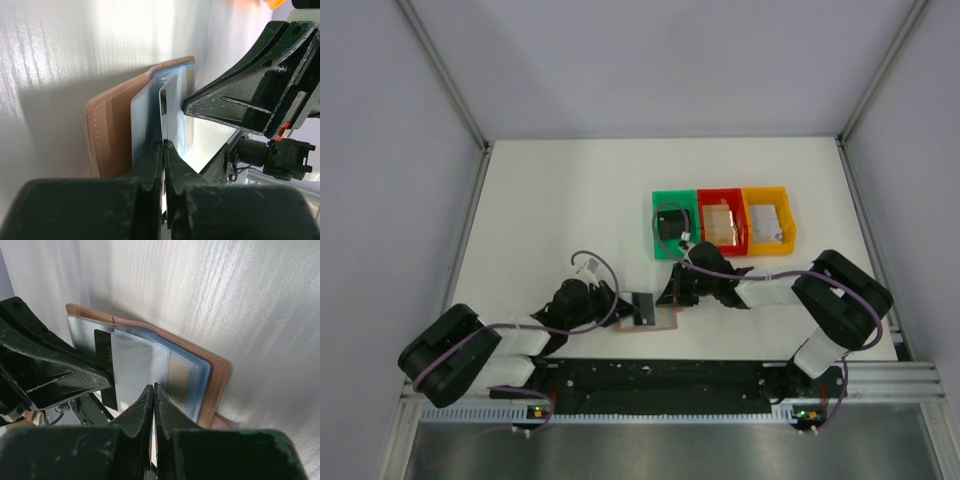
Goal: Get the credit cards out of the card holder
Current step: Remove the credit card from the card holder.
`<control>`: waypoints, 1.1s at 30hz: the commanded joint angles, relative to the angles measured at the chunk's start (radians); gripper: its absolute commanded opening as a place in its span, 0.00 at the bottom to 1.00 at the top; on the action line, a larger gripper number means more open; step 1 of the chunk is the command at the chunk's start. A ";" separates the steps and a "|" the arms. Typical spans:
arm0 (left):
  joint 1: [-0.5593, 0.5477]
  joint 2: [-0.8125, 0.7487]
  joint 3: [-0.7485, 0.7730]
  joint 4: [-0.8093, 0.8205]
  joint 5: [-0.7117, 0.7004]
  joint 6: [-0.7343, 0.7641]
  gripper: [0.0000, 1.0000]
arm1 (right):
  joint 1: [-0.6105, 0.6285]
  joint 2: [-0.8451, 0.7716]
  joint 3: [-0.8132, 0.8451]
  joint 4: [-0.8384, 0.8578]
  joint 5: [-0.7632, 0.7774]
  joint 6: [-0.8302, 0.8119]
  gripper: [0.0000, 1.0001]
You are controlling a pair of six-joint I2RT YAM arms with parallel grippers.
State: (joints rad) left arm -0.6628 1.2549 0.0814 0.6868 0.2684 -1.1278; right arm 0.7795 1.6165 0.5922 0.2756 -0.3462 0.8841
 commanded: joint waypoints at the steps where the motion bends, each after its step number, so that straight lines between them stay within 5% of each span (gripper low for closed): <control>1: 0.015 -0.026 -0.037 -0.016 -0.026 0.011 0.05 | -0.022 0.023 -0.022 -0.170 0.134 -0.040 0.00; 12: 0.046 -0.135 -0.077 -0.107 -0.027 0.014 0.00 | -0.025 0.031 -0.017 -0.174 0.134 -0.046 0.00; 33: 0.092 -0.759 -0.091 -0.659 -0.179 0.118 0.00 | -0.023 -0.127 0.006 -0.185 0.101 -0.115 0.00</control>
State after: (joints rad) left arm -0.5766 0.5446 0.0624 0.1139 0.1139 -1.0687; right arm 0.7727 1.5620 0.5976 0.1894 -0.3042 0.8421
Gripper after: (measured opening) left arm 0.009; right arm 0.003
